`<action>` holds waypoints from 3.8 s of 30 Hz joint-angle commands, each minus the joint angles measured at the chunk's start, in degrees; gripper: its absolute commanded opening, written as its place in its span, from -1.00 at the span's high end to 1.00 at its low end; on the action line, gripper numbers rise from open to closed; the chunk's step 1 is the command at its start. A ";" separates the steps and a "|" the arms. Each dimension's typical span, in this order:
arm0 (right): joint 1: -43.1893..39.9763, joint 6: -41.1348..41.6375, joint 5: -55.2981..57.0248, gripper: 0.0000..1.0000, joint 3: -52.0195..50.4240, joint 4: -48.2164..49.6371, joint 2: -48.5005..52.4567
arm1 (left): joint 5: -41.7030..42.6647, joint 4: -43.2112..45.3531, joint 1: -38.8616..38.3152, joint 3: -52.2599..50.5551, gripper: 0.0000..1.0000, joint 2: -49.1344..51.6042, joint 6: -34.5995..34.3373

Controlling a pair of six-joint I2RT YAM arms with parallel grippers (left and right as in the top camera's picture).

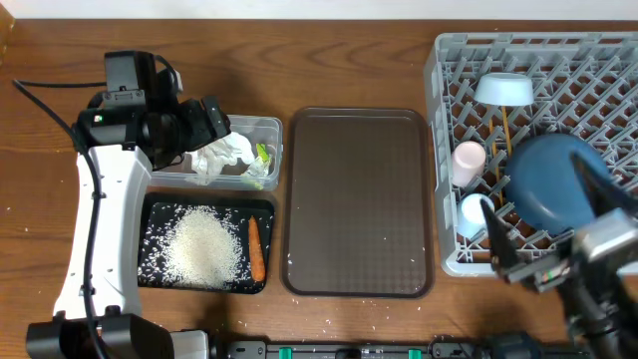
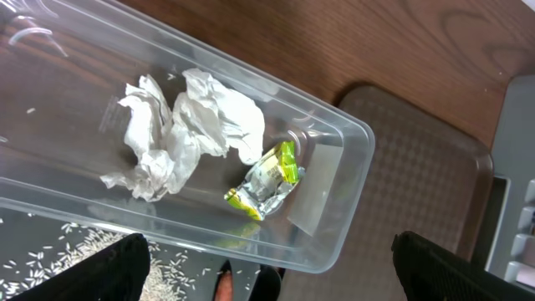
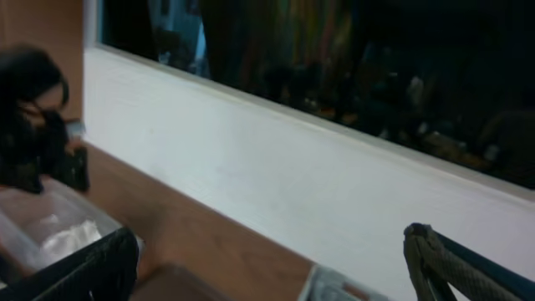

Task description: Sort waste into correct bins and load items into the dishwasher rack

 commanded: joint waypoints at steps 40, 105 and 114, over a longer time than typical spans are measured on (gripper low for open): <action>-11.39 7.58 2.27 -0.99 -56.61 22.69 -24.30 | -0.35 -0.17 0.20 0.52 -0.89 0.02 0.37; -11.39 7.58 2.27 -0.98 -56.61 22.69 -24.30 | -9.73 20.00 -15.47 -43.87 -0.89 -66.29 0.79; -11.39 7.61 2.27 -0.98 -56.61 22.69 -24.30 | -9.75 46.40 -15.47 -65.24 -0.89 -78.25 0.81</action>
